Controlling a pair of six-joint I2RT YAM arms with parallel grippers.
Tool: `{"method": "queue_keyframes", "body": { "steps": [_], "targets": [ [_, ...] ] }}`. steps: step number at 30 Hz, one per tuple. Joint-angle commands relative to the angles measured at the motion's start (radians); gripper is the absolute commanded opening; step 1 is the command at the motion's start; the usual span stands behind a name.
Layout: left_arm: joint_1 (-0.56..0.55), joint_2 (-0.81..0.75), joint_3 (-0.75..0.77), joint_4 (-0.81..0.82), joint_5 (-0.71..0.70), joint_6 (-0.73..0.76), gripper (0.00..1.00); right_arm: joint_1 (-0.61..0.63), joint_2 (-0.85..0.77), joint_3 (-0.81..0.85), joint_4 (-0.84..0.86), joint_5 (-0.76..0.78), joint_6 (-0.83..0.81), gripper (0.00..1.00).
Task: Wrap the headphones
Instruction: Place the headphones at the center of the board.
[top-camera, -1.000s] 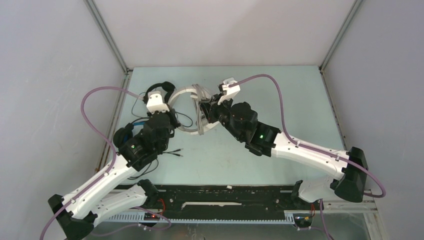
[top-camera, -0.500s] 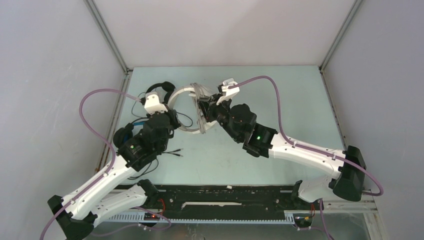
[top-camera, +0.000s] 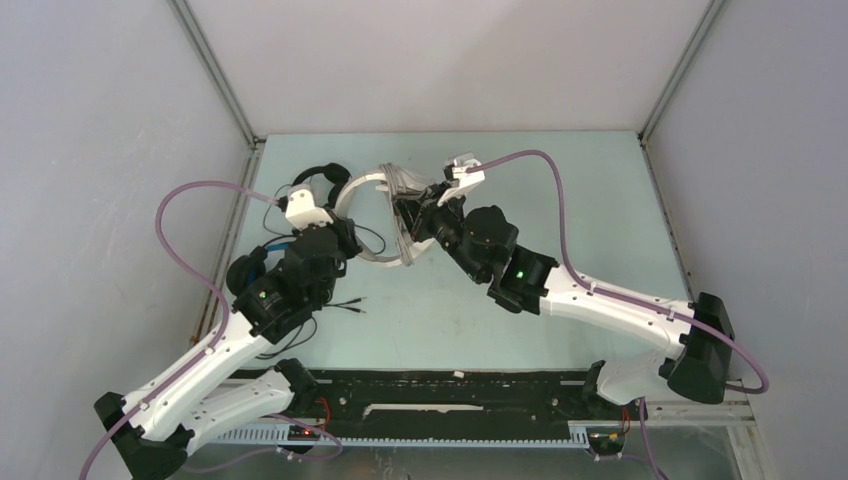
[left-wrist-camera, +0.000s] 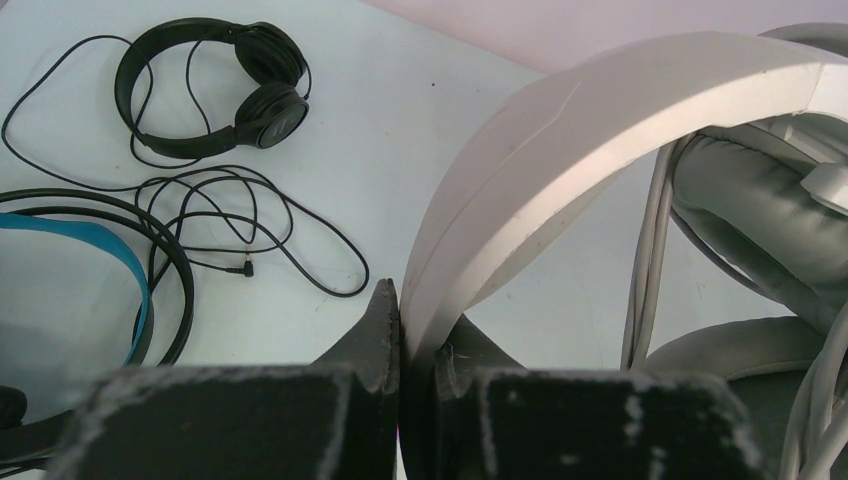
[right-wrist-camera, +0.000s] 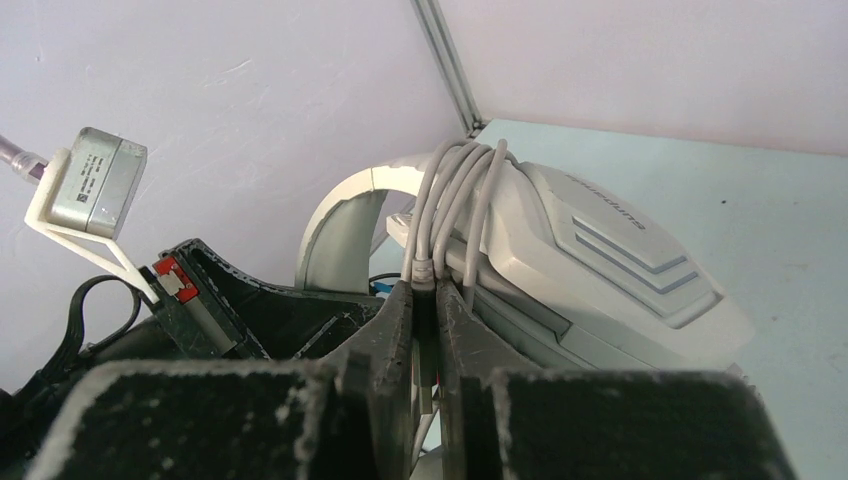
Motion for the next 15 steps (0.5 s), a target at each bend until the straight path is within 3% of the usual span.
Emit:
{"method": "queue_keyframes", "body": {
  "steps": [1,7,11,15],
  "targets": [
    [-0.019,-0.056,0.077,0.195,0.061,-0.059,0.00,-0.060,0.012,-0.015,-0.043,0.025,0.069,0.08],
    [-0.018,-0.057,0.088,0.192,0.077,-0.076,0.00,-0.034,0.048,-0.023,-0.031,0.120,-0.055,0.12],
    [-0.018,-0.063,0.106,0.184,0.121,-0.111,0.00,-0.019,0.033,-0.137,0.120,0.165,-0.191,0.13],
    [-0.018,-0.087,0.110,0.180,0.138,-0.144,0.00,-0.019,-0.007,-0.190,0.150,0.162,-0.209,0.14]
  ]
}}
